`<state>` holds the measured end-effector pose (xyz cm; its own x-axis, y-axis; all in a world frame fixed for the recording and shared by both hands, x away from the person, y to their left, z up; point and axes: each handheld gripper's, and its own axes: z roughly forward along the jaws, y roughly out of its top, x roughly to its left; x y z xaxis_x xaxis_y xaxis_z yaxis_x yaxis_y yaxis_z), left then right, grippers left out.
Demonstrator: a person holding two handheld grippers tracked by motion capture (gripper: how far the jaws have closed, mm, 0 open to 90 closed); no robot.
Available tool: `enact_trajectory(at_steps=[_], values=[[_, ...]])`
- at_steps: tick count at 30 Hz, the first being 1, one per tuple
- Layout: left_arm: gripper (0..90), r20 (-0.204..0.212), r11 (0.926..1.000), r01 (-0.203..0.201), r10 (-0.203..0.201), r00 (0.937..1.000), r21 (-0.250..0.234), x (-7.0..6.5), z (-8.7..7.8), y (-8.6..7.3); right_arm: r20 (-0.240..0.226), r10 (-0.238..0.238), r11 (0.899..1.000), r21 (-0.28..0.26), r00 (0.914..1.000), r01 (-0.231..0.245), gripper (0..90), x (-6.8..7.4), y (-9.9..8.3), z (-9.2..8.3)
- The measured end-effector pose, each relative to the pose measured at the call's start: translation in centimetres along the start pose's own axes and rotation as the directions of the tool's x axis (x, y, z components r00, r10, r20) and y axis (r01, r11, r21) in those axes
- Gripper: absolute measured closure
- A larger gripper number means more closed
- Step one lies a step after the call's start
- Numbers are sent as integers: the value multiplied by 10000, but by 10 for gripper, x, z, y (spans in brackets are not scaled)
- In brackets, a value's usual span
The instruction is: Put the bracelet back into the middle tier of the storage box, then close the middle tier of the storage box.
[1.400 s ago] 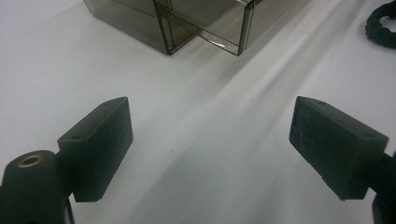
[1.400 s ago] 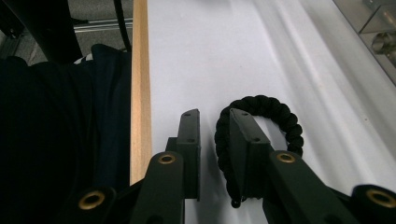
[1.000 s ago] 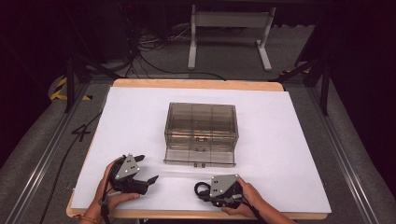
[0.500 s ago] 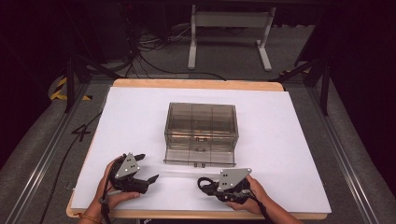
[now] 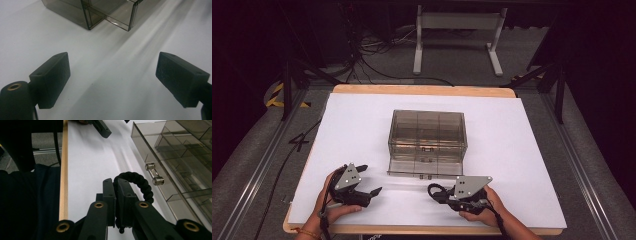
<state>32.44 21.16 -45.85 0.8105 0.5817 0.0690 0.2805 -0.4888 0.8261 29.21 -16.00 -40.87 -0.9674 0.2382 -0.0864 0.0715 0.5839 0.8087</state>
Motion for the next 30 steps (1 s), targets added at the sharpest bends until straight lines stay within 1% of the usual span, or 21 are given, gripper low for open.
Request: enact_trajectory(at_steps=[10,17,18,20,24,26,30], values=[[130,-17,10000,-18,18,10000,38,0,0,0,179,-21,9989,-470,9998,30,861,-3,5,-14],[129,-47,9999,-54,55,10000,98,0,1,0,305,94,9975,-699,9995,-72,860,-6,7,-23],[128,-40,9999,-31,32,10000,114,-1,1,0,263,128,9972,-734,9996,-109,860,-6,7,-24],[128,-42,10000,1,0,10000,96,-2,1,0,315,70,9972,-741,9995,-46,861,-6,8,-26],[128,-75,9999,-48,49,10000,147,-2,1,1,398,117,9960,-892,9991,-81,861,-8,12,-31],[127,-108,9998,-108,110,9999,142,-2,1,1,482,41,9961,-887,9988,2,861,-8,14,-34],[127,-114,9998,-122,124,9999,184,-2,1,1,563,66,9960,-895,9984,-15,861,-15,20,-38]])
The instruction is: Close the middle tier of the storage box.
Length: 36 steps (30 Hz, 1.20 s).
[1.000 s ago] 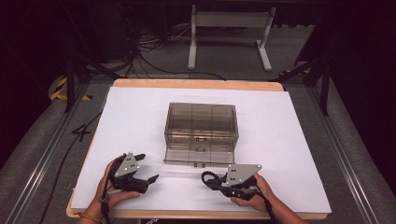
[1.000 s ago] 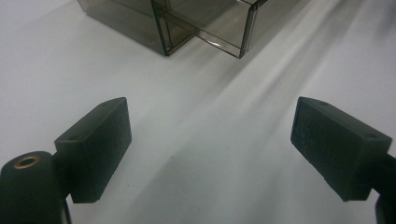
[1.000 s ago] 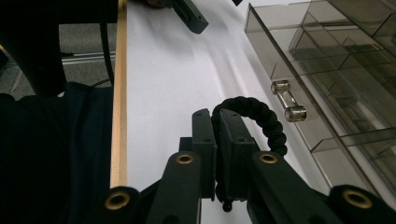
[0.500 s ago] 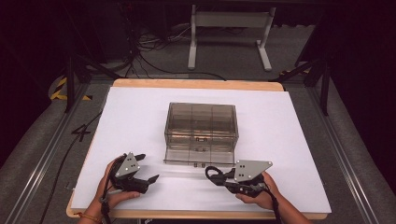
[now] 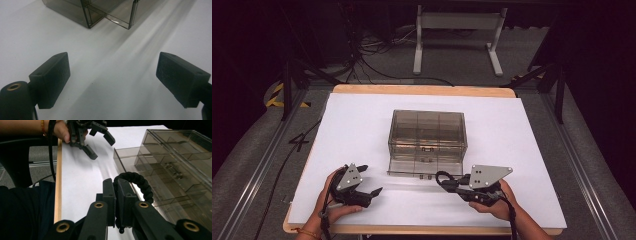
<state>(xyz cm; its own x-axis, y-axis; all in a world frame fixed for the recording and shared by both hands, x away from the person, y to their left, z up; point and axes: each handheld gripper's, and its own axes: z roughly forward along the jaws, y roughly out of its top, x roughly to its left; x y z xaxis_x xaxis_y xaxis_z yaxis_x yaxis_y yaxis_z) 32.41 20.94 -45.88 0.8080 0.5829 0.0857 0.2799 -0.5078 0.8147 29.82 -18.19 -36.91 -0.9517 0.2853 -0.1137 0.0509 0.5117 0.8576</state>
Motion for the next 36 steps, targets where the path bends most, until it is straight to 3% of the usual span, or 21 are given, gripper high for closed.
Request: enact_trajectory(at_steps=[14,19,30,36], values=[[127,32,10000,19,-19,10000,51,0,1,0,-139,-99,9984,549,9999,107,860,-22,20,7],[128,72,10000,24,-24,10000,28,0,1,0,-259,-75,9954,956,9996,99,860,-33,26,23],[127,95,9999,-76,75,9999,82,0,1,0,-653,39,9850,1721,9979,74,859,-43,28,56],[128,92,9998,-138,136,9999,145,-1,1,0,-612,172,9815,1916,9980,-51,859,-48,27,66]])
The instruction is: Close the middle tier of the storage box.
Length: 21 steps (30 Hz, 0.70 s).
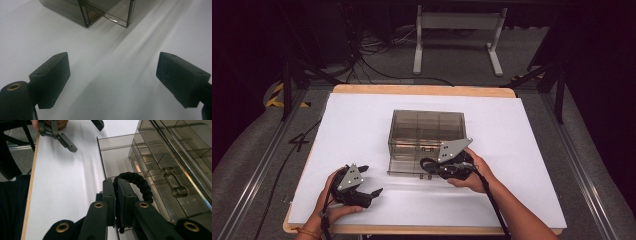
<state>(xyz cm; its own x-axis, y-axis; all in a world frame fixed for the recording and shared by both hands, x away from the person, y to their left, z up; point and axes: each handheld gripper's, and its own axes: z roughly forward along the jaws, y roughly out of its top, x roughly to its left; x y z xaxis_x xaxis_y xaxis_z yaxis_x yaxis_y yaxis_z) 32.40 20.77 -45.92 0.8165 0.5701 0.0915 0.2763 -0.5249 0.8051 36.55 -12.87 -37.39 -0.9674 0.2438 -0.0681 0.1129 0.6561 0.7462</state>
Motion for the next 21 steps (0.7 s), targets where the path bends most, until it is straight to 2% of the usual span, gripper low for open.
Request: enact_trajectory(at_steps=[11,21], values=[[128,26,10000,-26,26,10000,64,-1,1,0,-37,32,9996,286,10000,-30,856,-3,1,9],[129,21,9999,-98,98,9999,101,-1,1,0,243,150,9988,465,9996,-161,838,-6,0,12]])
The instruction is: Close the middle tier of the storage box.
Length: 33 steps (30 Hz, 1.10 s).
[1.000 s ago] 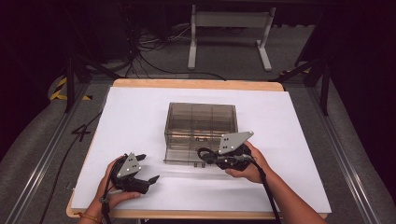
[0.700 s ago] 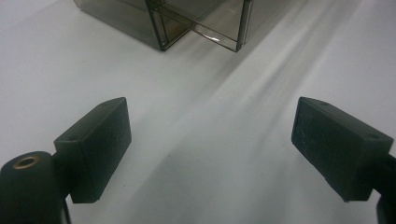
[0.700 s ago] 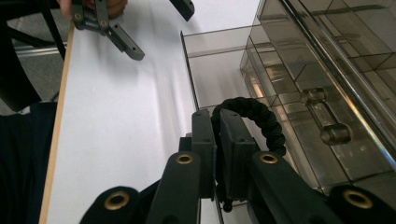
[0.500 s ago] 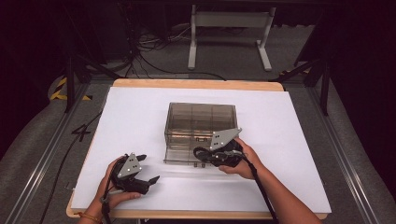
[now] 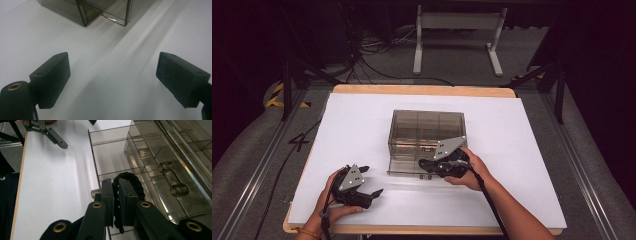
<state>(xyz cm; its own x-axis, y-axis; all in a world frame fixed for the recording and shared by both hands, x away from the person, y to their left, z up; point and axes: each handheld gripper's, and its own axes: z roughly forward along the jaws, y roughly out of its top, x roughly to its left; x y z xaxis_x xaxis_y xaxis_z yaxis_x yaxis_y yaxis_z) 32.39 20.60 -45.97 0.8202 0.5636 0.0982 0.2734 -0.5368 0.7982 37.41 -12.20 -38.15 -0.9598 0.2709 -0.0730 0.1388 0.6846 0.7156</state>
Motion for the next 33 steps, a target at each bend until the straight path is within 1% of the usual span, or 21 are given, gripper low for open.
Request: enact_trajectory(at_steps=[8,15,18,27,28,29,31,33], values=[[129,25,10000,-2,1,10000,64,0,1,0,73,76,10000,10,9999,-76,797,0,-3,0],[130,-10,10000,-35,35,10000,80,0,1,0,208,36,9999,-98,9998,-33,800,0,-3,-2],[130,-16,9999,-53,53,10000,94,0,1,0,302,119,9998,-149,9995,-115,797,0,-4,-4],[160,-55,9999,-78,79,10000,139,0,1,1,531,280,9984,-503,9982,-253,795,-1,-8,-13],[181,-41,9999,-61,61,10000,119,0,1,1,608,328,9974,-653,9976,-288,797,-1,-9,-17],[182,-41,9999,-61,61,10000,119,0,1,1,608,328,9974,-653,9976,-288,797,-1,-9,-17],[194,-29,9999,-92,93,10000,132,0,1,1,705,448,9951,-914,9965,-382,802,-2,-10,-24],[217,8,9999,-105,105,9999,108,-1,0,1,743,462,9941,-1009,9962,-385,811,-2,-11,-28]])
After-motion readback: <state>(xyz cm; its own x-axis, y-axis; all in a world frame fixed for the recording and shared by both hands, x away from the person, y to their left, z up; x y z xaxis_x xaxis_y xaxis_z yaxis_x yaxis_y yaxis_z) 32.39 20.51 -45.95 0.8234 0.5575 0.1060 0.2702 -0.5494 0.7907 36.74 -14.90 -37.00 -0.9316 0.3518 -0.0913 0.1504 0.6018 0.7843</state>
